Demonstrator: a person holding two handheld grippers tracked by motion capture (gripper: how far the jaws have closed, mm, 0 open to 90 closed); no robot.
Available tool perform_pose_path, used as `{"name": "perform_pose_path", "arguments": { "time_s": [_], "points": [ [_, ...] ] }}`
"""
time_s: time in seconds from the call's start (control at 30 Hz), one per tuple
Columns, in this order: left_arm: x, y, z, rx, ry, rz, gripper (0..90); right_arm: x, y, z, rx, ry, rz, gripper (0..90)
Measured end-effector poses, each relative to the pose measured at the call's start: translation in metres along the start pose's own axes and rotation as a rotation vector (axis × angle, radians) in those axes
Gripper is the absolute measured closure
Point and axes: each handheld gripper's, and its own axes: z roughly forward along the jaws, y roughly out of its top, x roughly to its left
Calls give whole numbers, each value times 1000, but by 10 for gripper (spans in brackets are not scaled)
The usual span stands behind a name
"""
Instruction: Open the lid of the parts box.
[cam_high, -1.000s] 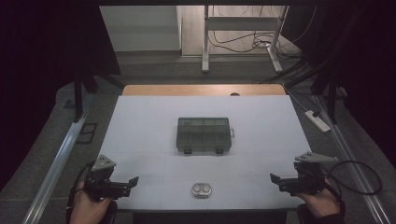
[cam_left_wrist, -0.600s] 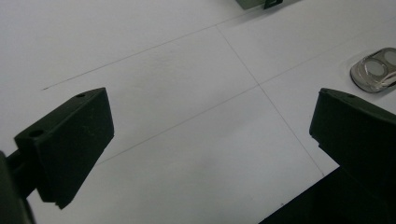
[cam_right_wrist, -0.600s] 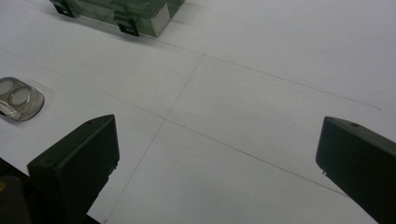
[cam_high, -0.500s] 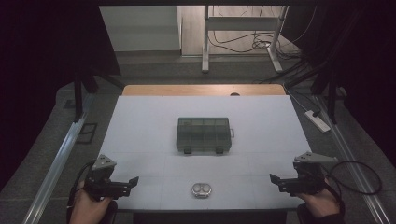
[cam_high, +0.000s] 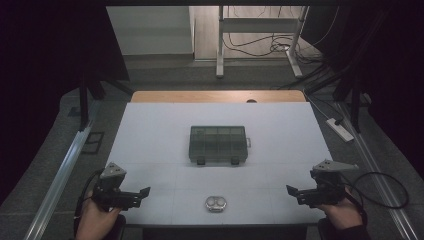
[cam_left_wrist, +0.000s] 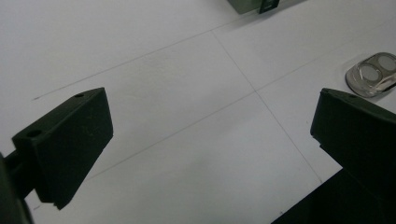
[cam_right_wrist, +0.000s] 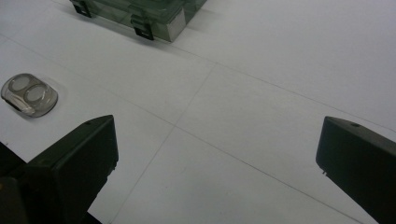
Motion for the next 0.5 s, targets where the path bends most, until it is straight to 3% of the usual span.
{"name": "perform_pose_path", "arguments": {
  "time_s": [0.5],
  "points": [
    [2, 13, 13, -28, -56, -3, 0, -3, 15, 13, 8, 74, -27, 0]
  ]
}}
